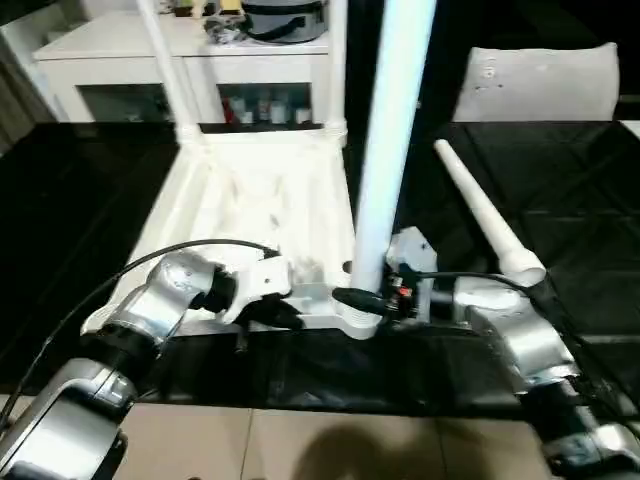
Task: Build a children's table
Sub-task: Rotate leg to tighten
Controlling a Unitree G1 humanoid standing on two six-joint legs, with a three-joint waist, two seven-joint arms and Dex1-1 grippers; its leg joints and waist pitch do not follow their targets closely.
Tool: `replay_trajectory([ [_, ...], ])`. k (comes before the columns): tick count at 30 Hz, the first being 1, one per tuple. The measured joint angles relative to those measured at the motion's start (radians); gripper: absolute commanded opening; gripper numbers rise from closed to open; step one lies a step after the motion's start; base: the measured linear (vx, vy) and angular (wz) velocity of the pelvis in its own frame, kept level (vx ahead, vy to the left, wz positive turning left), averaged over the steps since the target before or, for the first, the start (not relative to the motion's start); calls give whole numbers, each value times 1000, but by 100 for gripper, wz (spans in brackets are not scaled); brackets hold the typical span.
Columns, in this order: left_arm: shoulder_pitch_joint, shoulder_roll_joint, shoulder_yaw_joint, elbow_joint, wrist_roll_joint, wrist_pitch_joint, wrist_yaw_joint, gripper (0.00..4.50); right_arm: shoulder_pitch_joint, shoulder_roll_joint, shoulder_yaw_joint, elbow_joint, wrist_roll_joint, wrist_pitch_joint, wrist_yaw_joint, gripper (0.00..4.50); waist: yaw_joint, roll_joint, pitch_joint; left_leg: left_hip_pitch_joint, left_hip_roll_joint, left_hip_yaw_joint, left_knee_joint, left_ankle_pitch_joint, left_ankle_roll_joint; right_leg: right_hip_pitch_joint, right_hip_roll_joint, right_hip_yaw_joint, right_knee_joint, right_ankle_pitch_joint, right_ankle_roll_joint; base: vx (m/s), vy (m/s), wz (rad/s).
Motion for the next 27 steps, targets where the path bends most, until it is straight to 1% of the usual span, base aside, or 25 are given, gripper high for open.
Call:
replay_trajectory([
  [1, 25, 6, 16, -35, -5, 34, 21, 0, 1, 19, -1, 10, -4, -9, -31, 190, -12, 1, 1, 2, 0, -2, 2, 0, 0, 0, 0, -2, 0, 0, 0, 0, 0, 0],
  [2, 35, 7, 21, -61, -5, 61, 35, 0, -3, 26, -1, 14, -8, -13, -49, 190, -18, 1, 2, 2, 0, -2, 3, 0, 0, -2, 0, -2, -1, 0, 0, 0, 0, 0],
  [3, 63, 5, 38, -104, -7, 95, 59, 0, -8, 38, -3, 23, -12, -14, -71, 190, -26, 1, 2, 0, -1, -3, 2, 0, 0, -4, -1, -2, -1, 0, 0, 0, 0, 0],
  [4, 75, 3, 44, -123, -13, 114, 73, 0, -8, 43, -5, 27, -13, -14, -87, 190, -31, 1, 3, 0, -2, -4, 4, 0, 0, -4, -1, -3, -2, 0, 0, 0, 0, 0],
  [5, 107, -2, 60, -174, -21, 157, 102, 0, -12, 55, -10, 36, -17, -14, -110, 190, -40, 1, 3, 0, -2, -6, 4, 0, 0, -3, -1, -5, -5, 0, 1, 0, 0, 0],
  [7, 161, -24, 89, -264, -27, 237, 162, 0, -17, 72, -22, 50, -20, -13, -148, 190, -49, 2, 4, -1, -2, -9, 4, 0, 0, -1, -3, -13, -12, -1, 1, 0, 0, 0],
  [8, 183, -42, 99, -310, -28, 285, 198, 0, -18, 85, -34, 58, -23, -13, -174, 190, -54, 2, 5, -1, -2, -12, 3, 0, 0, 2, -3, -19, -19, -1, 1, 0, 0, 0],
  [10, 226, -106, 127, -402, -23, 401, 283, 0, -28, 109, -57, 81, -32, -13, -232, 190, -65, 2, 7, 0, -1, -13, 3, -1, 0, 7, -5, -24, -25, -1, 1, 0, 0, 0],
  [12, 230, -163, 131, -444, -14, 480, 356, 0, -53, 128, -75, 115, -40, -12, -285, 190, -68, 1, 10, 1, -1, -14, 3, -1, 0, 11, -5, -27, -31, -1, 1, 0, 0, 0],
  [14, 233, -208, 132, -492, -13, 561, 421, 0, -85, 153, -93, 160, -44, -12, -352, 190, -79, -2, 14, -1, -1, -18, 3, -1, 0, 12, -5, -31, -35, -1, 1, 0, 0, 0],
  [17, 233, -232, 130, -521, -11, 611, 470, 0, -118, 177, -110, 203, -50, -10, -418, 190, -92, -9, 18, -2, -2, -22, 3, -1, 0, 12, -5, -35, -36, -1, 1, 0, 0, 0],
  [18, 233, -232, 130, -525, -9, 615, 474, 0, -122, 181, -110, 207, -50, -10, -425, 190, -93, -10, 19, -2, -2, -24, 3, -1, 0, 12, -5, -36, -36, -1, 1, 0, 0, 0],
  [22, 233, -229, 115, -553, 22, 639, 499, 0, -143, 207, -119, 236, -52, -11, -442, 190, -95, -14, 21, -2, -2, -34, 3, -3, -5, 13, -8, -51, -36, -1, 1, 0, 0, 0],
  [23, 233, -229, 113, -557, 30, 642, 503, 0, -147, 211, -120, 243, -52, -11, -444, 225, -95, -14, 21, -2, -2, -35, 3, -6, -8, 14, -9, -54, -36, -1, 2, 0, 0, 0],
  [24, 233, -229, 111, -559, 35, 644, 504, 0, -148, 212, -121, 245, -52, -11, -445, 246, -95, -14, 21, -2, -2, -36, 3, -6, -9, 14, -10, -56, -37, -1, 2, 0, 0, 0],
  [25, 233, -227, 108, -560, 36, 644, 508, 0, -149, 213, -126, 252, -51, -11, -447, 260, -96, -14, 22, -2, -2, -36, 3, -7, -10, 14, -10, -58, -37, -1, 2, 0, 0, 0],
  [26, 230, -220, 104, -561, 37, 644, 510, 0, -148, 217, -128, 274, -53, -8, -458, 263, -96, -13, 23, -2, -2, -37, 2, -7, -10, 13, -11, -59, -37, -1, 2, 0, 0, 0],
  [27, 229, -221, 101, -561, 37, 642, 512, 0, -144, 217, -131, 286, -53, -13, -469, 282, -96, -12, 26, -2, -2, -38, 3, -7, -10, 13, -12, -62, -37, -1, 2, 0, 0, 0],
])
